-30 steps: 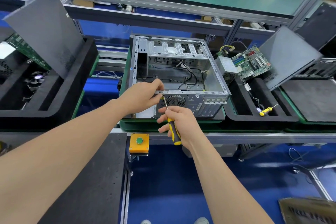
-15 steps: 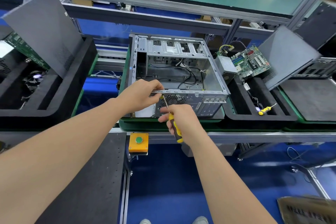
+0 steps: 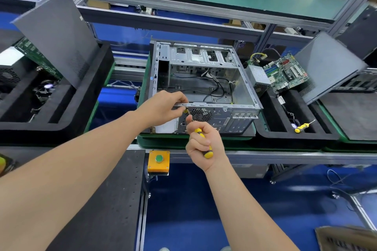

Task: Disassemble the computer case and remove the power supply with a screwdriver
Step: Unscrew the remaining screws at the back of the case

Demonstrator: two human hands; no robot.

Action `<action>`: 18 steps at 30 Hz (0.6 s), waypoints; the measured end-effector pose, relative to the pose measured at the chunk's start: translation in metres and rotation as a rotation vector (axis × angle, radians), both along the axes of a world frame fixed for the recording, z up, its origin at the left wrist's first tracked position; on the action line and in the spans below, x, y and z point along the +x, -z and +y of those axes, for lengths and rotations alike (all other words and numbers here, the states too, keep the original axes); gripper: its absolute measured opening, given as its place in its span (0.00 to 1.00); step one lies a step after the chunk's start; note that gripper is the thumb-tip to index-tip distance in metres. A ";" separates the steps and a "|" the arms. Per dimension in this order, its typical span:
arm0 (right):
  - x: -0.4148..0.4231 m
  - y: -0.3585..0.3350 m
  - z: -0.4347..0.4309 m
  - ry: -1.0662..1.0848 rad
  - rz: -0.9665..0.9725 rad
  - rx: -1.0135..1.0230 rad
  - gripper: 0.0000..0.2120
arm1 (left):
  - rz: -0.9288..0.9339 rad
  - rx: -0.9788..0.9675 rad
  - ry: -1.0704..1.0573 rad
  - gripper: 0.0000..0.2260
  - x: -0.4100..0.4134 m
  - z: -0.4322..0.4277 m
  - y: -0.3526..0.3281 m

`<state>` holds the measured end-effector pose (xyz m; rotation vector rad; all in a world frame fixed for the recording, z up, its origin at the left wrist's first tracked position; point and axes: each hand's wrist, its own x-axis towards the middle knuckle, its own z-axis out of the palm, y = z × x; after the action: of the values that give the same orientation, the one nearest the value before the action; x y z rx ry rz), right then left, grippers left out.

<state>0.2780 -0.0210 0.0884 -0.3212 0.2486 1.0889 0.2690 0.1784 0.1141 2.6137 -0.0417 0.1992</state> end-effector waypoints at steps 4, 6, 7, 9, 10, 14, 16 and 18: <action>0.006 -0.008 0.002 -0.041 -0.258 -0.301 0.11 | -0.003 0.010 0.005 0.12 0.000 0.000 0.000; 0.009 -0.012 0.000 -0.077 -0.517 -0.561 0.13 | 0.002 0.011 0.004 0.13 0.000 -0.001 -0.001; 0.009 -0.014 0.000 -0.089 -0.680 -0.703 0.14 | 0.007 0.009 0.004 0.13 0.001 -0.001 -0.001; 0.003 -0.019 0.005 -0.115 -1.063 -1.039 0.13 | 0.013 0.013 0.003 0.12 0.001 -0.002 -0.001; -0.001 -0.021 0.008 -0.119 -1.250 -1.217 0.11 | 0.015 0.017 0.000 0.12 0.001 -0.002 -0.001; -0.016 -0.016 0.021 -0.208 -1.843 -1.772 0.06 | 0.020 0.012 -0.003 0.11 0.001 -0.003 -0.001; -0.016 -0.014 0.023 -0.177 -1.882 -1.833 0.07 | 0.020 0.009 -0.006 0.11 0.001 -0.003 -0.002; -0.014 -0.015 0.021 -0.109 -1.813 -1.791 0.02 | 0.020 0.003 -0.008 0.11 0.000 -0.003 -0.002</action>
<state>0.2644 -0.0002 0.1030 -2.6841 -0.5448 0.0051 0.2689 0.1754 0.1160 2.6187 -0.0253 0.1763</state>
